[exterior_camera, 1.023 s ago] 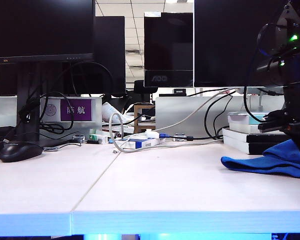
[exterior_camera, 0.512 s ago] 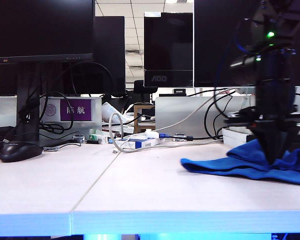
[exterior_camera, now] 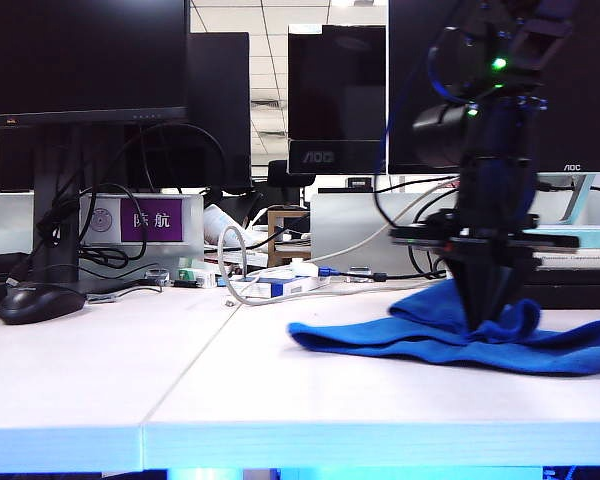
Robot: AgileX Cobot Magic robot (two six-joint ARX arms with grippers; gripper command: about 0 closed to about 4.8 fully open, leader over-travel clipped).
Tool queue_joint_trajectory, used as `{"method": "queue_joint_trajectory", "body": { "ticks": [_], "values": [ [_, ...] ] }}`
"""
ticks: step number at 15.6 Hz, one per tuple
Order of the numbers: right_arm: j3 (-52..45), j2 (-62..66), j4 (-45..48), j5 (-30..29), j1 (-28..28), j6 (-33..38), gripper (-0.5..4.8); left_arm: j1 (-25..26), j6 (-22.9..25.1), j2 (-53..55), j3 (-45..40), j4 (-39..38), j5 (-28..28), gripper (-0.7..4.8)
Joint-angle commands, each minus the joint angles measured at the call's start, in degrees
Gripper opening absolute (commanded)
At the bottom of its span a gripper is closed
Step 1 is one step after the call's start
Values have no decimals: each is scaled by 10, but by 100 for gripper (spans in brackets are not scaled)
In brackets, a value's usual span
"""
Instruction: Wipe the table from right to left using the rag.
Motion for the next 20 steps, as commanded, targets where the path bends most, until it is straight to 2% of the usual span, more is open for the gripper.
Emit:
{"method": "queue_joint_trajectory", "body": {
  "ticks": [1,12,20],
  "values": [
    [-6,19,7,-25,28,18,-5,0,4,-2,3,-10,0,-5],
    [6,43,57,-53,116,61,-5,0,4,-3,3,-54,2,-5],
    [128,120,32,-55,202,62,-5,0,4,-3,3,-58,4,-5]
  ]
}}
